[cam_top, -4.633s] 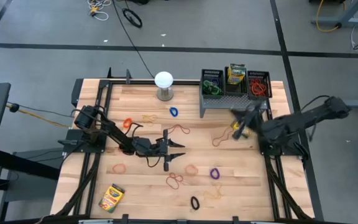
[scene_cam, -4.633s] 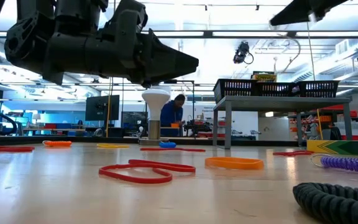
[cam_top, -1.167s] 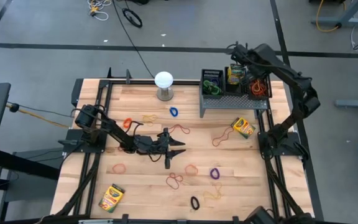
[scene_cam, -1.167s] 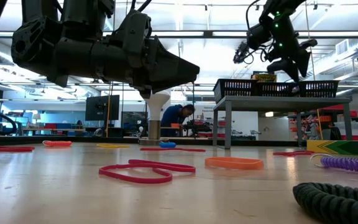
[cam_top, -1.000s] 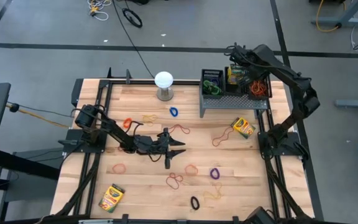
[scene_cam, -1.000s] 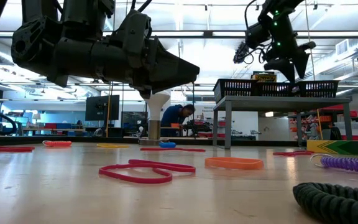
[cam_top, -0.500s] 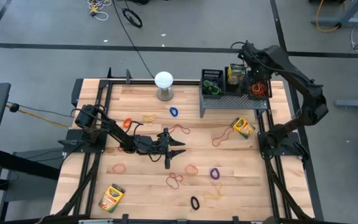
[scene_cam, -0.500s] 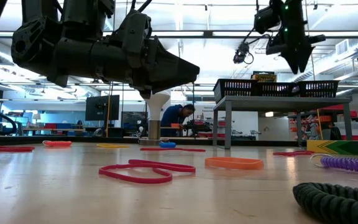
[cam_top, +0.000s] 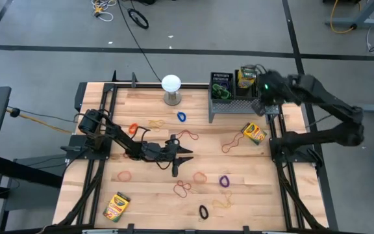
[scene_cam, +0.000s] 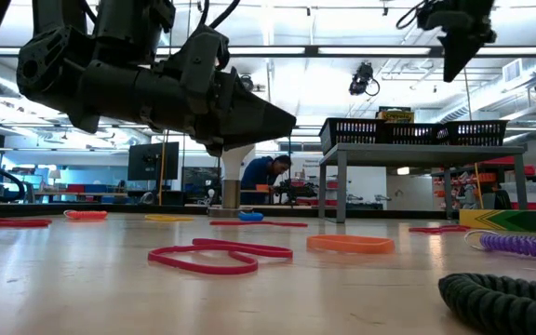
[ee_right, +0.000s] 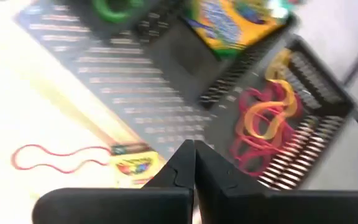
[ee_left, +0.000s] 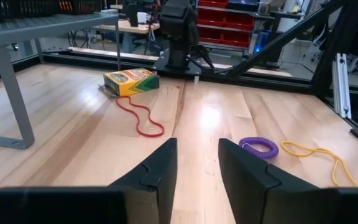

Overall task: Pick & Place Office Desk Supplies
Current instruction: Put the violet spring keychain into the left black basket on the shelf

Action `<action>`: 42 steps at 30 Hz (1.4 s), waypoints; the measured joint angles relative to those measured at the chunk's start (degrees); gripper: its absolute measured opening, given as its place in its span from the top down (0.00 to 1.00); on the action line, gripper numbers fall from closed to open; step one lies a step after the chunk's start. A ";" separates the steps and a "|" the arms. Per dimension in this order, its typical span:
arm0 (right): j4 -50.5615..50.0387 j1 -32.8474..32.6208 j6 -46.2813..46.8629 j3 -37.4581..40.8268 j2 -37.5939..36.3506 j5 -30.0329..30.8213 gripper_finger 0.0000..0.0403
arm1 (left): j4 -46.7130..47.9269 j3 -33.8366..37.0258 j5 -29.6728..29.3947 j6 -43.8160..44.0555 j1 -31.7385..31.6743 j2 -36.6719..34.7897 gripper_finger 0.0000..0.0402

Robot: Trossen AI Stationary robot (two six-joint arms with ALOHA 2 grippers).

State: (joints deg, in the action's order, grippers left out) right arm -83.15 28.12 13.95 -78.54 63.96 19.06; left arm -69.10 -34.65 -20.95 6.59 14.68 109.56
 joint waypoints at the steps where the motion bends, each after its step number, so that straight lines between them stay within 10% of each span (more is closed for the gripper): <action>1: 1.82 -1.85 0.17 2.14 -1.84 -0.01 0.98 | 0.06 0.00 0.00 0.00 0.00 0.00 0.71; 19: 53.25 -35.42 7.27 43.53 -7.59 -4.71 0.99 | 9.88 0.04 4.84 -0.38 0.76 0.00 0.98; 30: 58.04 -61.17 22.12 42.03 6.88 6.68 0.98 | 11.28 0.04 2.93 -0.42 4.00 0.15 0.93; 42: 57.83 -68.85 17.48 30.67 23.12 5.28 0.92 | 11.25 0.04 2.91 -0.39 4.00 0.15 0.93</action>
State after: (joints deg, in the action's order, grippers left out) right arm -25.32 -40.73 31.43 -47.87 87.08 24.34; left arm -57.86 -34.62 -18.04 6.20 18.68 109.71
